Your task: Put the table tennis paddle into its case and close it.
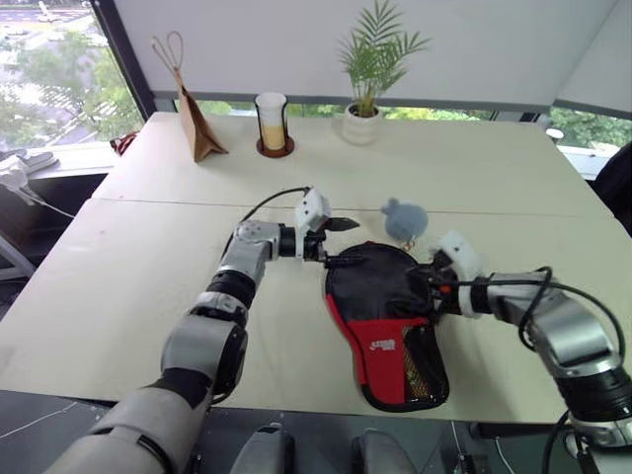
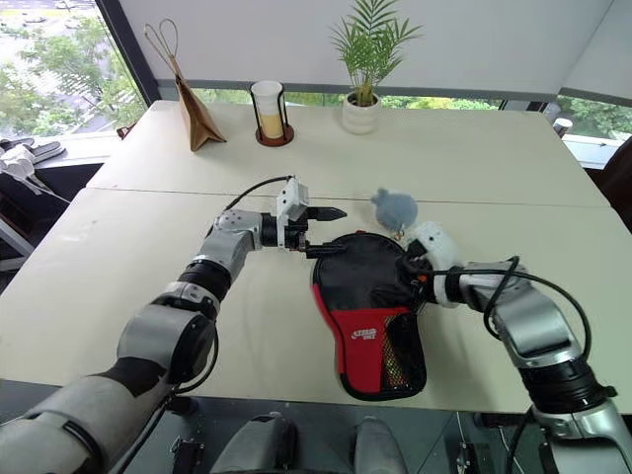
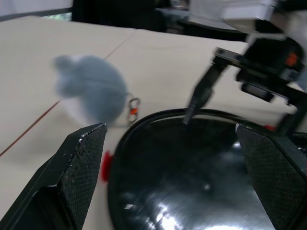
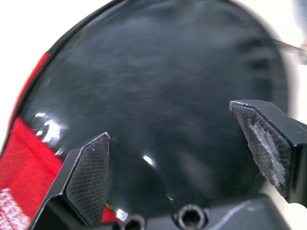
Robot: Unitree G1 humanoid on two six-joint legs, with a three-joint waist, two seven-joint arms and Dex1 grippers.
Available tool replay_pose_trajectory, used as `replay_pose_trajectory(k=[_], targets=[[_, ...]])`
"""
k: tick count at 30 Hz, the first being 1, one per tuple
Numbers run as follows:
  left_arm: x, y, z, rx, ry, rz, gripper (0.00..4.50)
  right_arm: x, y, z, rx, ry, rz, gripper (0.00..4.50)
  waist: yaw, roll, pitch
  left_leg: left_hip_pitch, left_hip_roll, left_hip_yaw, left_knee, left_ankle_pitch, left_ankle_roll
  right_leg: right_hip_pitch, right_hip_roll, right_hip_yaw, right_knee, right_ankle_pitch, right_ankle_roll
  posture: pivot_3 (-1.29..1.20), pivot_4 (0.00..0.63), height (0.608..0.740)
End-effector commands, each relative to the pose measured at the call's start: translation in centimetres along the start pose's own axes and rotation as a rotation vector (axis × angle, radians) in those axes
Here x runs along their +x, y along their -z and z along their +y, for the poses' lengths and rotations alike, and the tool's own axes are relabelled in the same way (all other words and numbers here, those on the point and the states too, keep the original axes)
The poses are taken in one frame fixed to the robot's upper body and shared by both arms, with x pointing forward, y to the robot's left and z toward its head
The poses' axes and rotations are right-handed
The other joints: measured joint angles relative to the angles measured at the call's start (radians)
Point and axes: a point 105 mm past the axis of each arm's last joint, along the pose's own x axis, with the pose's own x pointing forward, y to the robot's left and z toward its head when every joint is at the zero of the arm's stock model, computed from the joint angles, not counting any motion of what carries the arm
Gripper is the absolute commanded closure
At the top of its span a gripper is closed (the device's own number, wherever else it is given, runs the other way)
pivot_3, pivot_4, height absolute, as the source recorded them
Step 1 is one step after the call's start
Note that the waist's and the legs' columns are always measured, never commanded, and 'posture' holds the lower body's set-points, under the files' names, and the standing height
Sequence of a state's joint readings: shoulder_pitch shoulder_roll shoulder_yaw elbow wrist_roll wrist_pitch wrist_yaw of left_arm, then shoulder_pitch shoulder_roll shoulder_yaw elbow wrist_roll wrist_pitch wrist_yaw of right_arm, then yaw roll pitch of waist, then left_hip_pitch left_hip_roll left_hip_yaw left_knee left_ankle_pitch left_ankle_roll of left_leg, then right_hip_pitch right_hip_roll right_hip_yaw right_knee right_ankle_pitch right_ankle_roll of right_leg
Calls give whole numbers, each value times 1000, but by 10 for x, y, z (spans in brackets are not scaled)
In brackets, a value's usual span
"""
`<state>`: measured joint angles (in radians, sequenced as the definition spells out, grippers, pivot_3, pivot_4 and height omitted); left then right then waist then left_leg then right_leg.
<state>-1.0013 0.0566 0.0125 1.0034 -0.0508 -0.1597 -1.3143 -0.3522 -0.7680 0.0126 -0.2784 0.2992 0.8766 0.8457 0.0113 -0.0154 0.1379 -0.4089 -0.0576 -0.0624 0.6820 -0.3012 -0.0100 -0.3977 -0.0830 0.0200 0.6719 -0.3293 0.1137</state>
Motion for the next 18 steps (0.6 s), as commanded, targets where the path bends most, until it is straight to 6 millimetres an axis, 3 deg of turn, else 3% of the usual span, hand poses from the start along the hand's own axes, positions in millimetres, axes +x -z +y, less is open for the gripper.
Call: replay_pose_trajectory(k=[1, 5, 9, 18], targets=[[12, -7, -11, 53, 52, -28, 70, -28, -36, -17, -47, 104, -108, 0, -1, 0, 0, 0, 0, 0, 0, 0, 0, 0, 0, 0, 0, 0, 0, 0, 150, 740], [23, 2, -25, 67, 93, -10, 70, -42, -51, -33, -28, 194, -161, 0, -1, 0, 0, 0, 0, 0, 0, 0, 0, 0, 0, 1, 0, 0, 0, 0, 150, 740], [30, 20, -35, 96, 104, 57, 70, -43, -69, -45, 10, 254, -229, 0, -1, 0, 0, 0, 1, 0, 0, 0, 0, 0, 1, 1, 0, 0, 0, 0, 150, 740], [28, 57, -43, 88, 57, 174, 70, 1, -84, -74, 101, 309, -245, 0, -5, 0, 0, 0, 0, 1, 0, 0, 0, -1, 1, 1, 2, 0, 0, 0, 150, 740]])
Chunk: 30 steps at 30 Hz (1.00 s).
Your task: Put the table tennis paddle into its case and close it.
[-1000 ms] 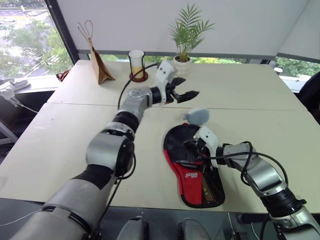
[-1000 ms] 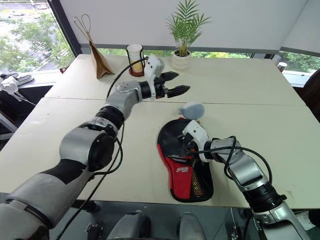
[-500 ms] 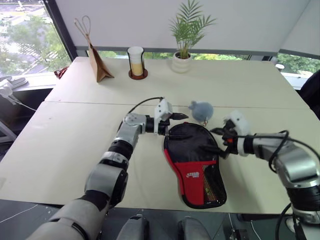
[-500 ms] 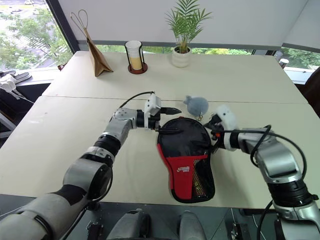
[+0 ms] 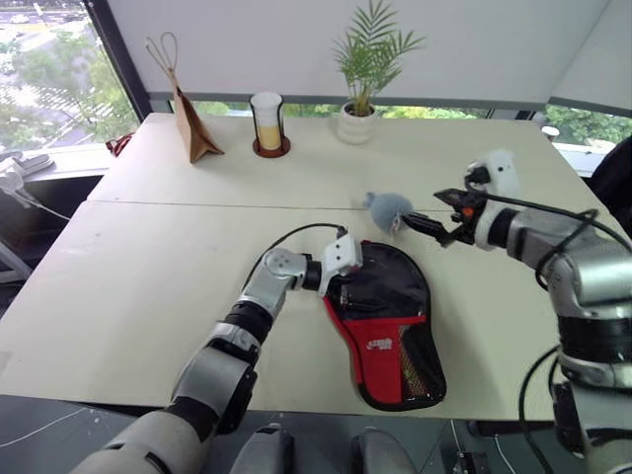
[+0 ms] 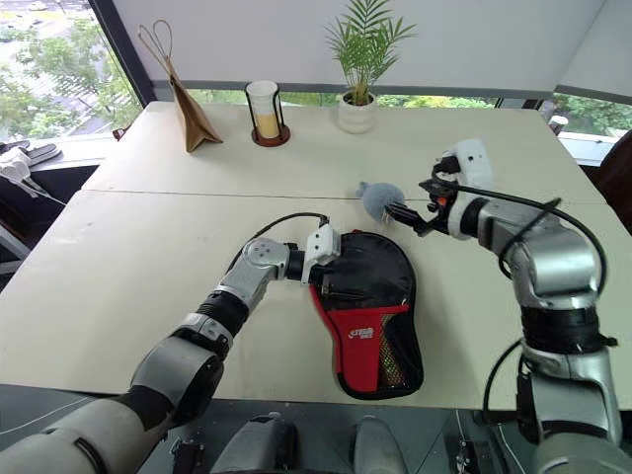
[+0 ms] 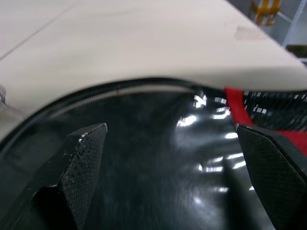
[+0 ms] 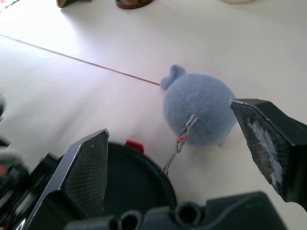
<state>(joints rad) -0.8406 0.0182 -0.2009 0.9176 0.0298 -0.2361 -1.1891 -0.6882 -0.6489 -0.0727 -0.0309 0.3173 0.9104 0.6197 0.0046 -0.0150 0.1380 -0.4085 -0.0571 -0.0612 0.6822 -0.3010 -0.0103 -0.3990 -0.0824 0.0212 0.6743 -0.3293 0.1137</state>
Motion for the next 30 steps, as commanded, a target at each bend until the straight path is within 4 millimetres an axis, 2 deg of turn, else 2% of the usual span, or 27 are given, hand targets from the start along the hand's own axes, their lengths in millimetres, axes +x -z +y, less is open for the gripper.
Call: replay_pose_trajectory(k=[1, 5, 8, 11, 14, 22, 25, 27, 30], targets=[[4, 10, -6, 29, -1, 36, 70, 14, -8, -7, 2, 33, -19, 0, 3, 0, 0, 0, 0, 0, 0, 0, 0, 0, 0, 0, 1, 0, 0, 0, 150, 740], [3, 24, -7, 21, -42, 82, 70, 44, -4, -12, 72, 45, 11, 0, -1, 0, 0, 1, 0, 1, 1, 0, 0, 0, 0, 0, 3, 0, 0, 0, 150, 740], [2, 29, -6, 16, -60, 97, 70, 58, -6, -17, 64, 72, 25, 0, 1, 1, 0, 2, 0, 1, 1, 1, -1, 0, 0, -1, 6, 0, 0, 0, 150, 740], [1, 33, -6, 9, -76, 109, 70, 70, -6, -17, 36, 70, 46, 0, -1, 1, -1, 2, -1, 0, 1, 1, -2, 0, 0, -1, 6, 0, 0, 0, 150, 740], [0, 36, -4, -2, -102, 114, 70, 83, 4, -16, -51, 78, 112, 0, -5, 1, -1, 2, -1, 0, 1, 1, -2, 0, 0, -1, 7, 0, 0, 0, 150, 740], [-1, 36, -1, 0, -125, 118, 70, 100, 25, -9, -113, 45, 224, 0, -19, 1, -1, 3, -1, 0, 1, 1, -2, 0, 0, -1, 8, 0, 0, 0, 150, 740], [-1, 36, 0, -1, -134, 116, 70, 102, 26, -10, -125, 56, 227, 0, -19, 2, -1, 3, -1, 0, 1, 1, -2, 0, 0, -1, 8, 0, 0, 0, 150, 740], [-1, 36, 1, -2, -138, 115, 0, 102, 24, -10, -130, 59, 221, 540, -19, 2, -1, 3, -1, 0, 1, 2, -3, 1, -1, -1, 8, 0, 0, 0, 150, 740], [-2, 36, 1, -5, -141, 116, 0, 103, 22, -10, -140, 58, 211, 1832, -20, 2, -2, 3, 0, 0, 1, 2, -3, 1, -1, -1, 8, 0, 0, 0, 150, 740]])
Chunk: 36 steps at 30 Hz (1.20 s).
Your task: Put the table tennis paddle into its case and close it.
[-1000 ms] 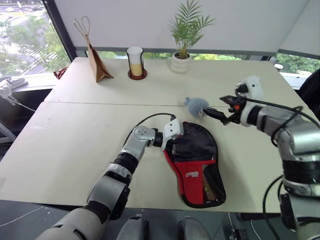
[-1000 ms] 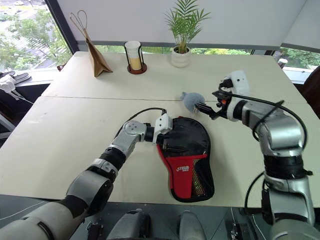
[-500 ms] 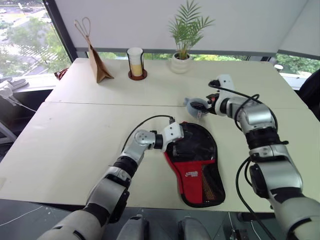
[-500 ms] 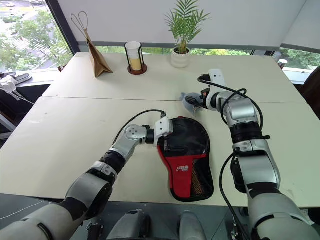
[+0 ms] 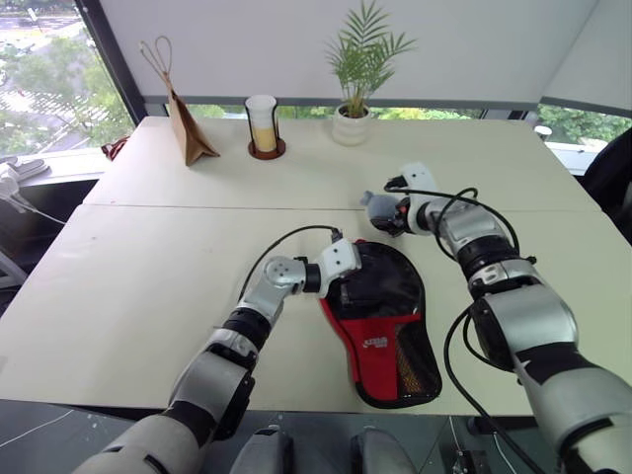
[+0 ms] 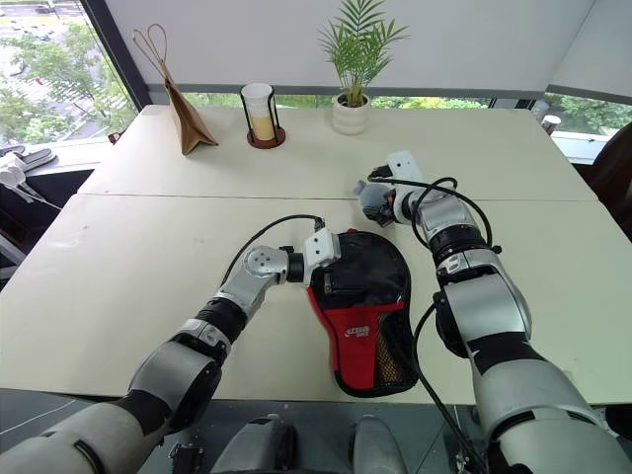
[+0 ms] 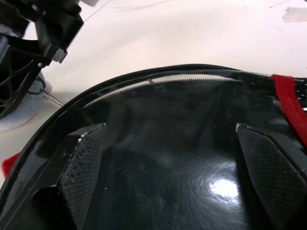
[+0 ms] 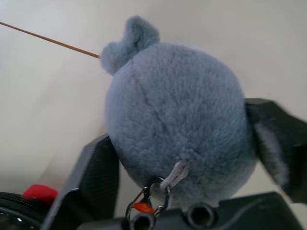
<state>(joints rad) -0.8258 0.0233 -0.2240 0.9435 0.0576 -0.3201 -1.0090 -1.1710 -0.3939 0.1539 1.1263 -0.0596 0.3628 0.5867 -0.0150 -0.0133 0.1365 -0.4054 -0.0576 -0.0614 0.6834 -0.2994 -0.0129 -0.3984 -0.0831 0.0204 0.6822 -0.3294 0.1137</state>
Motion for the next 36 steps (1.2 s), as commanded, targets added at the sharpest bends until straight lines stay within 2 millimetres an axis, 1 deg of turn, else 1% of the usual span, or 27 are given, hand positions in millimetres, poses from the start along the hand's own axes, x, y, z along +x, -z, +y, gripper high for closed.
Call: replay_pose_trajectory(k=[1, 3, 4, 6, 7, 12, 15, 17, 20, 22, 26, 30, 36], targets=[[-3, 30, -12, -56, 18, 107, 0, -3, -19, -1, -25, 2, -54, 2402, -1, 0, 0, 0, 0, 0, 0, 0, 0, 0, 0, 0, 0, 0, 0, 0, 150, 740], [-4, 31, -12, -60, 18, 113, 0, -4, -21, -3, -36, 8, -60, 3204, -1, 0, 0, 0, 0, 0, 0, 0, 0, 0, 0, 0, 0, 0, 0, 0, 150, 740], [-4, 33, -13, -66, 18, 119, 0, -5, -21, -4, -40, 11, -61, 3707, -1, 0, 0, 0, 0, 0, 0, 0, 0, 0, 0, 0, 0, 0, 0, 0, 150, 740], [-5, 35, -13, -72, 17, 129, 0, -8, -22, -8, -50, 19, -61, 4394, -1, 0, 0, 0, 0, 0, 0, 0, 0, 0, 0, 0, 0, 0, 0, 0, 150, 740], [-5, 36, -13, -75, 18, 134, 0, -10, -22, -11, -65, 26, -58, 4480, -1, 0, 0, 0, 0, 0, 0, 0, 0, 0, 0, 0, 0, 0, 0, 0, 150, 740], [-4, 41, -17, -90, 32, 156, 0, -31, -22, -29, -113, 75, -78, 4480, 4, 0, 0, 0, 0, 0, 0, 0, 0, 0, 0, 1, 0, 0, 0, 0, 150, 740], [-5, 45, -19, -101, 35, 176, 0, -51, -12, -34, -135, 87, -73, 4480, 8, 0, 0, -1, 0, 0, 0, 0, 0, 0, -1, 1, 0, 0, 0, 0, 150, 740], [-5, 48, -20, -107, 36, 192, 0, -64, -1, -35, -160, 102, -51, 4480, 10, 0, 0, -1, 0, -1, 0, 0, 0, 0, -1, 0, 0, 0, 0, 0, 150, 740], [-5, 50, -20, -105, 29, 207, 0, -78, 9, -33, -165, 116, -34, 4480, 9, 0, 0, -1, -1, -1, 0, 0, 0, 0, -1, 0, -1, 0, 0, 0, 150, 740], [-5, 53, -19, -106, 27, 227, 0, -89, 19, -34, -169, 136, -11, 4480, 14, 0, 0, -1, -1, -1, 0, 0, 0, 0, -1, 0, -1, 0, 0, 0, 150, 740], [-6, 57, -20, -109, 32, 252, 0, -102, 31, -36, -178, 168, 19, 4480, 22, 0, 0, -1, -1, -1, 1, 0, 0, 1, 0, 1, -1, 0, 0, 0, 150, 740], [-6, 59, -21, -107, 37, 264, 0, -112, 38, -35, -175, 188, 34, 4480, 29, 0, 0, 0, -1, -1, 1, 0, 0, 1, 0, 1, -2, 0, 0, 0, 150, 740], [-6, 62, -22, -93, 37, 285, 0, -129, 55, -30, -177, 189, 80, 4480, 30, 0, 0, 0, -1, -1, 1, 0, 0, 2, 0, 1, -2, 0, 0, 0, 150, 740]])
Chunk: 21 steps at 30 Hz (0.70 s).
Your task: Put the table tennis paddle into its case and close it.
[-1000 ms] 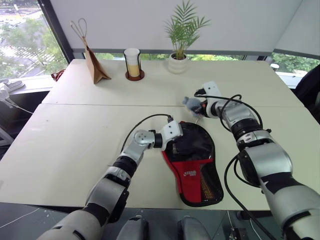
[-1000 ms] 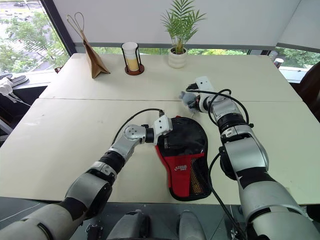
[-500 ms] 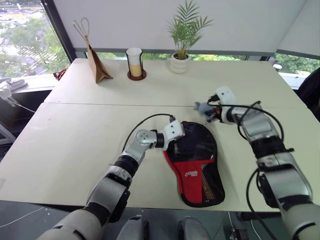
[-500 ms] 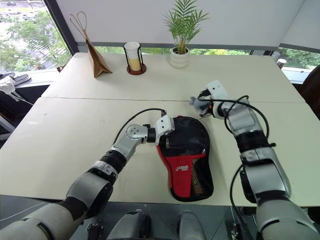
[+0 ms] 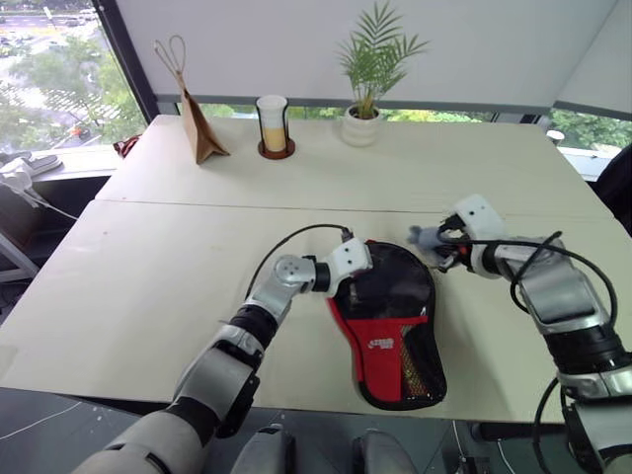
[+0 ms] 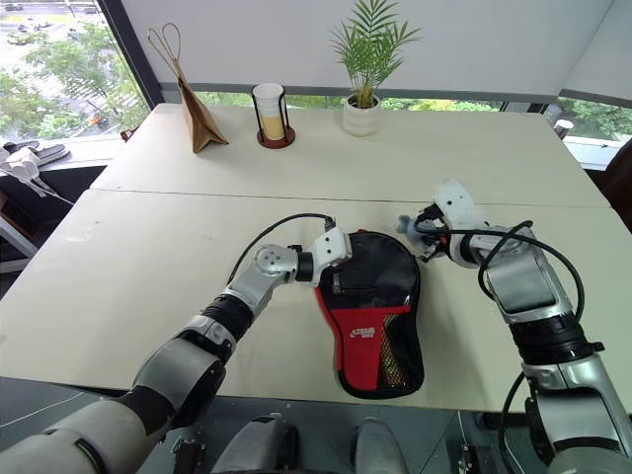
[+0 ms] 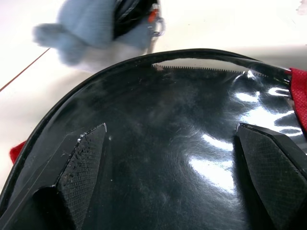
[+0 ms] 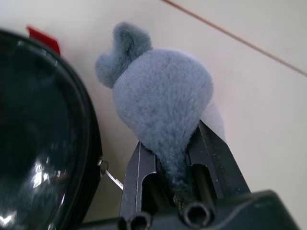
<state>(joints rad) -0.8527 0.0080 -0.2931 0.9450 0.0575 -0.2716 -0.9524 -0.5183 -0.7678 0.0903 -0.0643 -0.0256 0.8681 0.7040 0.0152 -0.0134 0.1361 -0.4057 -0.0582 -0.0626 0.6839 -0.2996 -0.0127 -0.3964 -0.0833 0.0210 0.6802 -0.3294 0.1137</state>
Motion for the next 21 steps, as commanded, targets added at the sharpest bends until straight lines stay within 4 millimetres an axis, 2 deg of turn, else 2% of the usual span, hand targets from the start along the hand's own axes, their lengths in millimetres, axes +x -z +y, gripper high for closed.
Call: replay_pose_trajectory(k=[1, 10, 21], targets=[[-17, 65, -20, -97, 32, 246, 0, -25, -1, -24, -14, 115, -7, 4480, 0, 0, 0, 0, 0, 0, 0, 0, 0, 0, 0, 0, 0, 0, 0, 0, 150, 740], [-18, 71, -22, -97, 28, 271, 0, -45, 20, -15, 4, 91, 49, 4480, 3, 0, 0, 2, 0, -1, 0, -1, 2, 4, 0, 0, -2, 0, 0, 0, 150, 740], [-21, 74, -21, -100, 18, 281, 0, -62, 19, 27, -47, -152, 56, 4480, 11, 0, 0, 3, 0, -4, -1, -3, 6, 10, 1, -2, -11, 0, 0, 0, 150, 740]])
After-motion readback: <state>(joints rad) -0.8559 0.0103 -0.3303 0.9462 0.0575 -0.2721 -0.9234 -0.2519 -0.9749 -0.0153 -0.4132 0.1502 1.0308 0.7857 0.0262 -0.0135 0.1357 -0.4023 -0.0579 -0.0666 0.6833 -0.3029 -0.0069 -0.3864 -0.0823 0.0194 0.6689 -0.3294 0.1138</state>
